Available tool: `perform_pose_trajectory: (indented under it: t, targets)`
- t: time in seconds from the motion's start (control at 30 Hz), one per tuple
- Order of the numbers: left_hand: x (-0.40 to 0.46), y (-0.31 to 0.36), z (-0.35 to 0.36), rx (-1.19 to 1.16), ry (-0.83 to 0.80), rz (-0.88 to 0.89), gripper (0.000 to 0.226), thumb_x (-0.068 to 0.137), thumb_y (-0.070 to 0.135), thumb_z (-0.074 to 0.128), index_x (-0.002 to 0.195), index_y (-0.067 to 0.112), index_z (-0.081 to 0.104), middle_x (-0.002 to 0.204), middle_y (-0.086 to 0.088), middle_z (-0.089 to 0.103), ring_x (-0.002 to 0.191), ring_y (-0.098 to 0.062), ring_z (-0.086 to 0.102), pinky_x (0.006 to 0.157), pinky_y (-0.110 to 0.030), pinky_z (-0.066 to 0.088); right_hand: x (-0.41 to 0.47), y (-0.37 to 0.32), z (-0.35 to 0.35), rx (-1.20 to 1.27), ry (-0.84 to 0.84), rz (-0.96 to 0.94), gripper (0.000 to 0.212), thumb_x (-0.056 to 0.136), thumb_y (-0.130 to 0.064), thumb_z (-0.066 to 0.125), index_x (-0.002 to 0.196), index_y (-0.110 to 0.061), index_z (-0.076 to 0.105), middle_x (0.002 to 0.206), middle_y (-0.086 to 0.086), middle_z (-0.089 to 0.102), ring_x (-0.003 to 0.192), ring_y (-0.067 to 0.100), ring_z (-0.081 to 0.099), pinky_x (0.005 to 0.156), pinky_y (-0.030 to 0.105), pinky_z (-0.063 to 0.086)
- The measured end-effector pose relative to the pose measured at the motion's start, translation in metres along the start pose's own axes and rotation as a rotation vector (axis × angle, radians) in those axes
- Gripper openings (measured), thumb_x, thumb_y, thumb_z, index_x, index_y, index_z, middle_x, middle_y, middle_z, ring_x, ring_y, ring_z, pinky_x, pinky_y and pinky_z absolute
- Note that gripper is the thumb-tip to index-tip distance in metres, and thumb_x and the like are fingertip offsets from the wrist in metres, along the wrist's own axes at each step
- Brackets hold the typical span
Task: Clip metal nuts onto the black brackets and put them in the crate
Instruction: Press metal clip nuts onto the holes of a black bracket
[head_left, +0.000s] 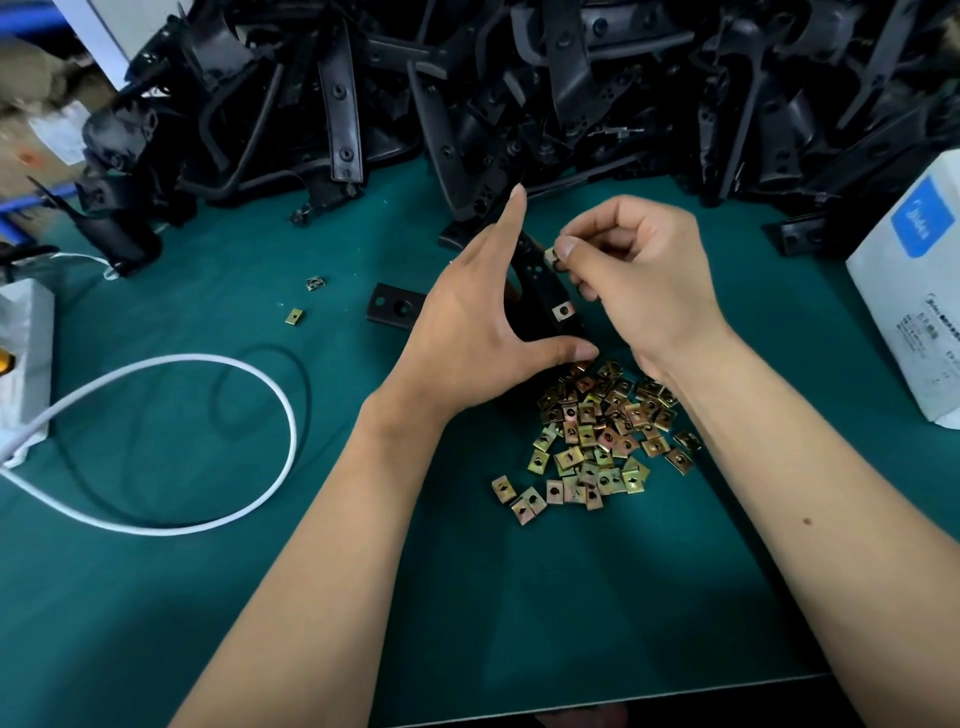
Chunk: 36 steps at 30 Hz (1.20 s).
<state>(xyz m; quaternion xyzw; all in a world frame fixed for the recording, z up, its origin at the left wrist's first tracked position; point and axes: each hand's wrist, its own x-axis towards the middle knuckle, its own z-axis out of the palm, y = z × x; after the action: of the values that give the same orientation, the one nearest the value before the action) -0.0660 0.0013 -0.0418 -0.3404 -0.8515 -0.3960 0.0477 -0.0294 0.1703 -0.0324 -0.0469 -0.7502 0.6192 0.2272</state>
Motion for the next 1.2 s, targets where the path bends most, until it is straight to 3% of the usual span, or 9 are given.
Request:
perform_pose_trajectory:
  t: [0.2,0.37,0.63,0.73,0.8,0.93,1.07,1.17,1.2]
  targets:
    - [0.000,-0.001,0.000,0.007,0.006,-0.013,0.134,0.065,0.060,0.090,0.165,0.015,0.013,0.159,0.002,0.043,0.145,-0.006,0.035,0.106,0.003,0.016,0.000,-0.001,-0.003,0.000,-0.064,0.035,0.004,0.087,-0.009,0.078,0.089,-0.008,0.075,0.079,0.015,0.075,0.065,0.014,0.064,0.057,0.024,0.050]
    - [0.000,-0.001,0.001,0.012,0.010,-0.012,0.134,0.064,0.060,0.090,0.165,0.014,0.014,0.146,0.012,0.045,0.130,0.010,0.033,0.101,0.005,0.019,0.000,-0.001,0.000,-0.010,-0.023,0.016,0.004,0.085,-0.010,0.077,0.085,-0.012,0.075,0.077,0.008,0.075,0.066,0.010,0.065,0.062,0.023,0.049]
    - [-0.001,0.000,0.000,0.012,0.005,0.002,0.134,0.064,0.063,0.088,0.165,0.014,0.014,0.156,0.001,0.045,0.143,-0.008,0.038,0.106,0.001,0.019,0.000,-0.001,-0.001,-0.053,-0.066,0.057,0.005,0.085,-0.011,0.079,0.084,-0.015,0.076,0.077,0.006,0.075,0.064,0.007,0.064,0.060,0.022,0.050]
    - [-0.001,0.002,0.000,0.016,0.005,0.014,0.135,0.062,0.068,0.083,0.165,0.013,0.014,0.160,0.001,0.042,0.145,-0.006,0.035,0.107,0.002,0.017,-0.001,-0.002,-0.002,-0.076,-0.080,0.039,0.008,0.085,-0.012,0.080,0.082,-0.018,0.076,0.076,0.003,0.075,0.063,0.005,0.064,0.061,0.020,0.049]
    - [-0.001,0.003,0.000,0.024,0.006,0.019,0.135,0.062,0.069,0.081,0.165,0.012,0.014,0.158,0.002,0.042,0.141,0.001,0.033,0.105,0.003,0.017,-0.001,-0.003,-0.001,-0.055,-0.085,0.060,0.008,0.085,-0.011,0.080,0.086,-0.017,0.075,0.077,0.004,0.075,0.064,0.005,0.065,0.060,0.019,0.049]
    - [0.000,0.003,0.001,0.028,0.011,-0.011,0.134,0.064,0.062,0.089,0.165,0.014,0.015,0.147,0.004,0.051,0.136,-0.007,0.044,0.101,0.001,0.024,-0.004,-0.003,0.001,-0.032,-0.091,0.169,0.005,0.088,-0.018,0.078,0.086,-0.014,0.078,0.075,0.001,0.076,0.069,0.009,0.070,0.062,0.023,0.052]
    - [-0.001,0.003,0.003,0.045,0.020,-0.024,0.136,0.062,0.064,0.088,0.165,0.016,0.014,0.142,0.006,0.053,0.132,-0.006,0.046,0.096,0.005,0.022,-0.006,-0.010,0.000,-0.190,-0.118,0.046,0.020,0.092,-0.020,0.072,0.074,-0.013,0.077,0.067,0.001,0.071,0.064,0.010,0.065,0.061,0.025,0.050]
    - [0.000,0.002,0.003,0.025,0.032,-0.044,0.136,0.061,0.065,0.088,0.165,0.015,0.015,0.141,0.007,0.053,0.130,-0.004,0.046,0.098,0.005,0.023,-0.005,-0.012,-0.003,-0.325,-0.177,-0.063,0.035,0.099,-0.024,0.063,0.073,-0.002,0.071,0.061,0.009,0.062,0.059,0.019,0.055,0.060,0.033,0.044]
    - [0.000,0.001,0.003,0.015,0.035,-0.052,0.136,0.061,0.065,0.088,0.165,0.015,0.015,0.141,0.008,0.054,0.131,-0.004,0.046,0.099,0.003,0.024,-0.005,-0.012,-0.004,-0.326,-0.184,-0.061,0.039,0.101,-0.026,0.060,0.073,0.000,0.070,0.057,0.006,0.058,0.055,0.014,0.050,0.058,0.032,0.041]
